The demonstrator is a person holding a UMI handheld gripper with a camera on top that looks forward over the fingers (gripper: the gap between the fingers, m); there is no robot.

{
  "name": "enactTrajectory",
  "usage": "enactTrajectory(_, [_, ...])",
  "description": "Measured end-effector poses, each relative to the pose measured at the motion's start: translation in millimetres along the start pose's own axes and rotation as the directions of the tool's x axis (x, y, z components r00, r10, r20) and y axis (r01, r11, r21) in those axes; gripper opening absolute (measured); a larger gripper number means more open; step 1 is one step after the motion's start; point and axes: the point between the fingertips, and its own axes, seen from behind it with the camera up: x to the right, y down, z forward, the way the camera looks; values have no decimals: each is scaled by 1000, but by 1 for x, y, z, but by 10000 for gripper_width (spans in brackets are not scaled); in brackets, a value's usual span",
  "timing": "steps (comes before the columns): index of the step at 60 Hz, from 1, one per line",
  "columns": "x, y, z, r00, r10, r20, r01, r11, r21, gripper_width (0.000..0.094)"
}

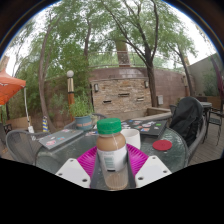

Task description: Pour water

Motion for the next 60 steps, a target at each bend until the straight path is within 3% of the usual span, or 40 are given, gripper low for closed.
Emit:
enactTrajectory(4, [1, -1, 0, 1000, -12, 5, 12, 1000, -5, 445])
enactTrajectory(15, [-16, 2, 8, 995, -96, 38, 97, 995, -7, 294])
enactTrajectory(21, [-46, -6, 24, 994, -64, 90, 63, 998, 11, 294])
enactTrajectory(25, [-72, -16, 35, 991, 35, 131, -36, 999, 3, 294])
enactTrajectory(30, [-89, -35, 61, 932, 319, 174, -315, 948, -53, 293])
enactTrajectory(35, [-95, -50, 87, 751, 624, 217, -612, 781, -128, 294])
enactTrajectory(44, [-72, -64, 115, 275, 949, 157, -923, 306, -234, 293])
enactTrajectory(50, [-54, -69, 120, -34, 991, 131, -962, 4, -273, 290])
enactTrajectory(51, [-77, -87, 122, -68, 990, 122, -965, -34, -261, 291])
enactTrajectory(59, [-56, -87, 112, -369, 925, 85, -890, -326, -319, 290])
enactTrajectory(60, [-74, -108, 121, -383, 921, 78, -887, -342, -311, 290])
